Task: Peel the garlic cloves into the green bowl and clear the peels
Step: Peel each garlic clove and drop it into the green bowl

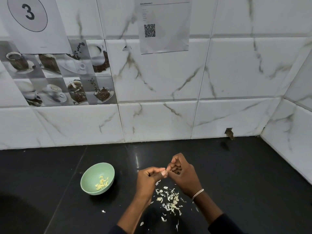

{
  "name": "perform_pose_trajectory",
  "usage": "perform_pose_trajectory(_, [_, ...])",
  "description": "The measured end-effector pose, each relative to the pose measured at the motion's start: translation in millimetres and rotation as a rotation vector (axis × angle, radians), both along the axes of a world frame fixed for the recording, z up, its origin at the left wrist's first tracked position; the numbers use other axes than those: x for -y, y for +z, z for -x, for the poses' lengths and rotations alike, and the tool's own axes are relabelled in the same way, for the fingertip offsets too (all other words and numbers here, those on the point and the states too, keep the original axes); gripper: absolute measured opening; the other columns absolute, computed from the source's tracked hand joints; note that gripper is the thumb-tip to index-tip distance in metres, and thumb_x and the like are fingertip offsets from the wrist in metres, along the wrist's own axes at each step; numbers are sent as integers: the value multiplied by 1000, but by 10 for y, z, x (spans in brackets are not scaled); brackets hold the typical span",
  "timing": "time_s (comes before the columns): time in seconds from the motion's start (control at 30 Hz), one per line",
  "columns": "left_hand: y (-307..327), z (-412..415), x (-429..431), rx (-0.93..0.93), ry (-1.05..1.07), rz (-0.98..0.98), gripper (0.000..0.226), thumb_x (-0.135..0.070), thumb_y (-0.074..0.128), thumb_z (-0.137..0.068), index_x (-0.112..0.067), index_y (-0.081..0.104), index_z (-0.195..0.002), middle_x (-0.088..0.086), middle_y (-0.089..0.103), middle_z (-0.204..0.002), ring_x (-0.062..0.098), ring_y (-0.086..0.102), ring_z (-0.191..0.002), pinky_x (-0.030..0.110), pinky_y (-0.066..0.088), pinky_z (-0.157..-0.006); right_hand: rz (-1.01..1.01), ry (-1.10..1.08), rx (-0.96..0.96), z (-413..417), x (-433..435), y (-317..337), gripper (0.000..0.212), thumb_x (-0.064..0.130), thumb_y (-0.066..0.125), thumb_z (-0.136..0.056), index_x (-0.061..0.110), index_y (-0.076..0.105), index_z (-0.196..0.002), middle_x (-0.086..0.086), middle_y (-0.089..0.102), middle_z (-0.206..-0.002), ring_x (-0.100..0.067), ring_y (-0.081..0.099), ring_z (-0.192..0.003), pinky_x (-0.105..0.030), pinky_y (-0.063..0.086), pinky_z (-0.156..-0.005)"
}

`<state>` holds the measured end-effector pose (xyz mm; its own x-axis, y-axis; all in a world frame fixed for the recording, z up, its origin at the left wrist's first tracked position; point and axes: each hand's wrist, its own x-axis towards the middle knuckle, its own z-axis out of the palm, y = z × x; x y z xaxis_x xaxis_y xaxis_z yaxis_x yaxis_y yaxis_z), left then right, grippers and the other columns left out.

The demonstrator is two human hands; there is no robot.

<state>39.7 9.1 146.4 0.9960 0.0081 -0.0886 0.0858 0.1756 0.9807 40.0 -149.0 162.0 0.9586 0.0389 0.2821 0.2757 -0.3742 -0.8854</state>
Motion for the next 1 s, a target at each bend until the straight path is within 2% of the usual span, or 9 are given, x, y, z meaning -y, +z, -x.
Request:
perform_pose_trajectory(0.2, [-32,22,-5,17,-13,-12,11,2,82,-74,-6,80,-81,15,77,-89,30,74,-95,42,56,-94,-21,40,-25,25,8,-5,33,7,77,-80,18,50,-96,-4,70,-80,-16,65,-68,-31,57,-70])
perform_pose_trajectory(0.3, [-45,16,-40,20,-53,39,13,3,80,-76,-1,79,-88,22,76,-91,36,72,-95,41,57,-92,-69,62,-64,27,2,24,34,5,76,-78,15,50,-97,-6,71,-80,-13,63,-67,-31,55,-69])
perform_pose_trajectory(0.43, [-43,5,-87,0,-125,182,27,2,75,-74,9,72,-100,31,72,-96,37,69,-88,31,59,-80,-223,148,-177,-16,42,94,41,3,75,-76,8,44,-102,-16,73,-82,-25,64,-69,-38,51,-70])
perform_pose_trajectory(0.57, [-42,-2,-83,5,-154,257,41,3,75,-73,7,69,-113,28,73,-100,31,71,-87,32,60,-81,-343,189,-247,-69,81,105,45,-2,76,-78,5,41,-104,-29,70,-87,-32,64,-72,-40,52,-71])
perform_pose_trajectory(0.67, [-14,-2,-66,37,-154,246,36,2,76,-73,10,69,-108,29,72,-102,32,72,-91,33,60,-83,-384,172,-262,-70,74,109,47,6,77,-74,10,40,-102,-29,70,-87,-29,61,-72,-36,50,-67])
perform_pose_trajectory(0.77, [-20,-18,-57,65,-137,227,31,4,77,-72,15,67,-100,28,72,-95,30,71,-84,31,60,-78,-388,156,-261,-62,57,96,47,8,76,-71,10,40,-101,-27,70,-86,-27,60,-70,-35,49,-66])
perform_pose_trajectory(0.9, [-46,-38,-75,86,-196,169,20,11,72,-82,16,62,-98,22,70,-87,26,68,-79,31,58,-78,-391,158,-256,-46,52,76,43,-2,71,-73,10,40,-100,-24,70,-84,-28,62,-69,-38,52,-68])
perform_pose_trajectory(1.0, [-52,-46,-85,94,-256,156,16,5,73,-84,8,64,-96,21,70,-88,28,67,-84,36,57,-84,-392,158,-253,-42,53,73,43,-6,69,-74,11,39,-99,-21,70,-82,-27,61,-67,-37,53,-66])
